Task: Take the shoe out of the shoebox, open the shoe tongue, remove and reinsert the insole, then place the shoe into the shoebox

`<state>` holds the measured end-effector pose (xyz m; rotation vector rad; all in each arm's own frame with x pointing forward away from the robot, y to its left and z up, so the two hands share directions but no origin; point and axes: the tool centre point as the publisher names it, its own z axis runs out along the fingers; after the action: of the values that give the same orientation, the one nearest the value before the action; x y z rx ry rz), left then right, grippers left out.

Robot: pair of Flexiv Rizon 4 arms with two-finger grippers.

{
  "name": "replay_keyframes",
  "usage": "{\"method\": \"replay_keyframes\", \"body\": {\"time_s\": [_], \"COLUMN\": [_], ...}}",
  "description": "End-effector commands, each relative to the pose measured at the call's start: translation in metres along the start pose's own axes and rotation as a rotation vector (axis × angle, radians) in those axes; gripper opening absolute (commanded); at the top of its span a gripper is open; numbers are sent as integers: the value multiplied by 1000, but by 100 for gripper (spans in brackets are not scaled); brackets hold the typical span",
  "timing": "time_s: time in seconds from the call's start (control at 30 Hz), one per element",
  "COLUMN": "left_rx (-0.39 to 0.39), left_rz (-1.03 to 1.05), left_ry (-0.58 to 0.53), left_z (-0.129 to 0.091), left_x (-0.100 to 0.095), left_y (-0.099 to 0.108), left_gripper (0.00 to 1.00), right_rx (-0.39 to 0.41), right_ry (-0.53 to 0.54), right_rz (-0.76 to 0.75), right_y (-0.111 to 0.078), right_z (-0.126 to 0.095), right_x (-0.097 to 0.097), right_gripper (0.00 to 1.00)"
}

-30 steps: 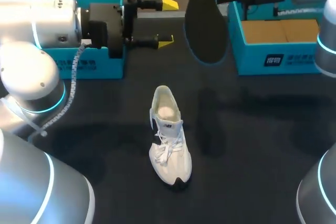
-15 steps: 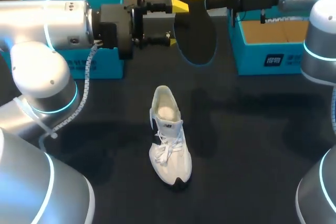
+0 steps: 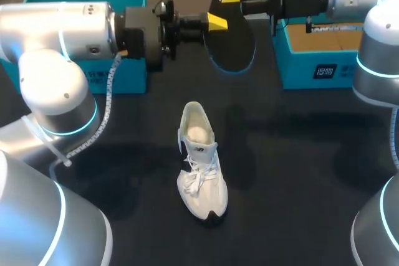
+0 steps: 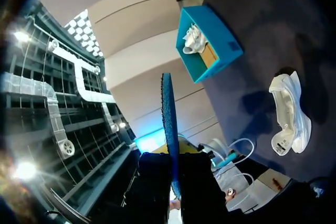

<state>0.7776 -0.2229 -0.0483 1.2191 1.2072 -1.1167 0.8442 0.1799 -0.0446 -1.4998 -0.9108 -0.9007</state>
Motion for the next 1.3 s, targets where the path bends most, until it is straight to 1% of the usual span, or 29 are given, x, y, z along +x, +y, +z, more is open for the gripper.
{"method": "replay_keyframes", "body": {"time_s": [0.03, 0.1, 0.13, 0.17, 0.23, 0.33, 0.43, 0.6, 0.67, 0.73, 0.93, 1.07, 1.27, 1.3], "left_rx": [1, 6, 8, 9, 13, 22, 44, 66, 67, 66, 69, 84, 86, 86], "left_rz": [-2, -5, -4, -4, -5, -15, -24, -36, -32, -38, -34, -34, -40, -41], "left_ry": [-4, -6, -6, -6, -8, -16, -11, -11, -2, 3, 12, 26, 34, 34], "left_z": [5, 6, 6, 5, 3, -1, -6, -14, -16, -18, -20, -27, -36, -37], "left_x": [3, 4, 3, 3, 1, -3, -5, -7, -5, -4, -3, -4, -3, -3], "left_y": [1, 1, 1, 1, 2, 2, 2, 1, 2, 4, 4, 2, 1, 0], "left_gripper": [0, 0, 0, 0, 0, 0, 0, 0, 0, 0, 0, 0, 0, 0], "right_rx": [-4, -19, -32, -37, -69, -109, -113, -117, -92, -78, -78, -78, -78, -66], "right_ry": [3, 19, 20, 6, -8, 6, 34, 39, 48, 28, 28, 28, 28, 34], "right_rz": [1, -16, -38, -51, -104, -172, -237, -297, -334, -379, -379, -379, -379, -376], "right_y": [0, -2, -2, -3, -5, -10, -17, -28, -33, -37, -37, -37, -37, -36], "right_z": [5, 5, 3, 1, -6, -17, -26, -39, -43, -48, -48, -48, -48, -51], "right_x": [0, -1, -2, -3, -6, -12, -18, -32, -36, -37, -37, -37, -37, -40], "right_gripper": [0, 0, 43, 100, 100, 100, 100, 100, 100, 100, 100, 100, 100, 100]}}
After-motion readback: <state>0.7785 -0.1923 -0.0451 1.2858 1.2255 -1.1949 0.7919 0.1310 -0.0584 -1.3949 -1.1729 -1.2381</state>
